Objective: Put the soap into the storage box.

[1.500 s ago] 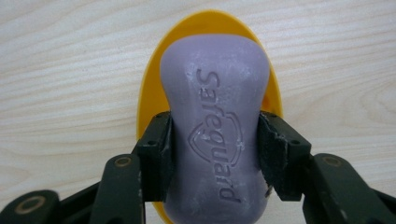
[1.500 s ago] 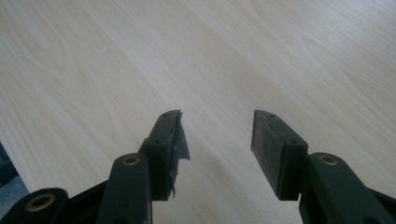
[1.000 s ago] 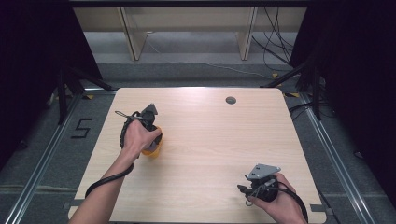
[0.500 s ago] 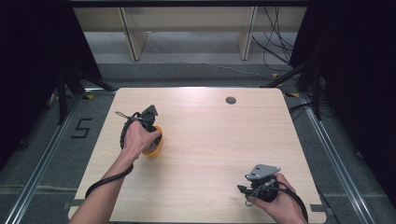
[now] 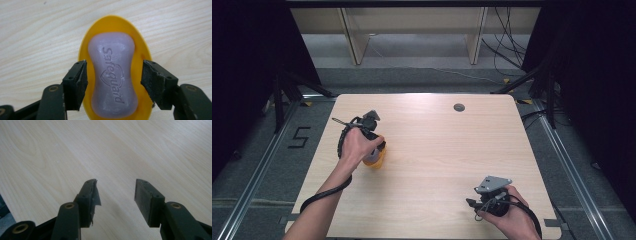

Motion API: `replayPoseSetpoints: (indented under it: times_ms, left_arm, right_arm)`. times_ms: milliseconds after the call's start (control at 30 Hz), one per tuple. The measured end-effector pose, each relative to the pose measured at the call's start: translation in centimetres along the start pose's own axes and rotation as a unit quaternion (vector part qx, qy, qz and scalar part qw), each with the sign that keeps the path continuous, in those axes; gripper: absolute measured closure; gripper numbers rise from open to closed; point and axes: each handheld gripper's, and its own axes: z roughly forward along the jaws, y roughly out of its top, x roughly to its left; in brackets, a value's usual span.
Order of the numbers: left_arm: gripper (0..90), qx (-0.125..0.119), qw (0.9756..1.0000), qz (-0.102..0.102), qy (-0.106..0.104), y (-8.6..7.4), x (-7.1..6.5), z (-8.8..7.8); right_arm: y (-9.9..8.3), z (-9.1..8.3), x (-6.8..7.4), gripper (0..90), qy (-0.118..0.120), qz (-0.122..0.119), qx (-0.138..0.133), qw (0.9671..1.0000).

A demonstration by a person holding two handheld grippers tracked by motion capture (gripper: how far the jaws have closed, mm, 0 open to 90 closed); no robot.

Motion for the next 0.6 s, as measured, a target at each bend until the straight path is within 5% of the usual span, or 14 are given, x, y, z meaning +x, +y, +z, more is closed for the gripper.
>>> replayPoseSetpoints:
  times_ms: [300,333,600]
  left_arm:
    - [37.5,-0.049,0.9986,-0.004,-0.02,-0.9,-0.1,-1.5]
    - [37.0,-0.076,0.9969,-0.001,-0.02,-1.2,0.0,-1.7]
    - [35.3,-0.094,0.9952,0.024,-0.014,-1.7,0.4,-2.3]
  right_arm:
    - [-0.1,0.0,-0.2,52.5,0.003,0.008,-0.001,1.0]
    - [0.0,-0.1,-0.4,52.5,0.007,0.007,0.006,0.9999]
    - [-0.2,-0.3,-0.3,52.5,0.009,0.006,0.006,0.9999]
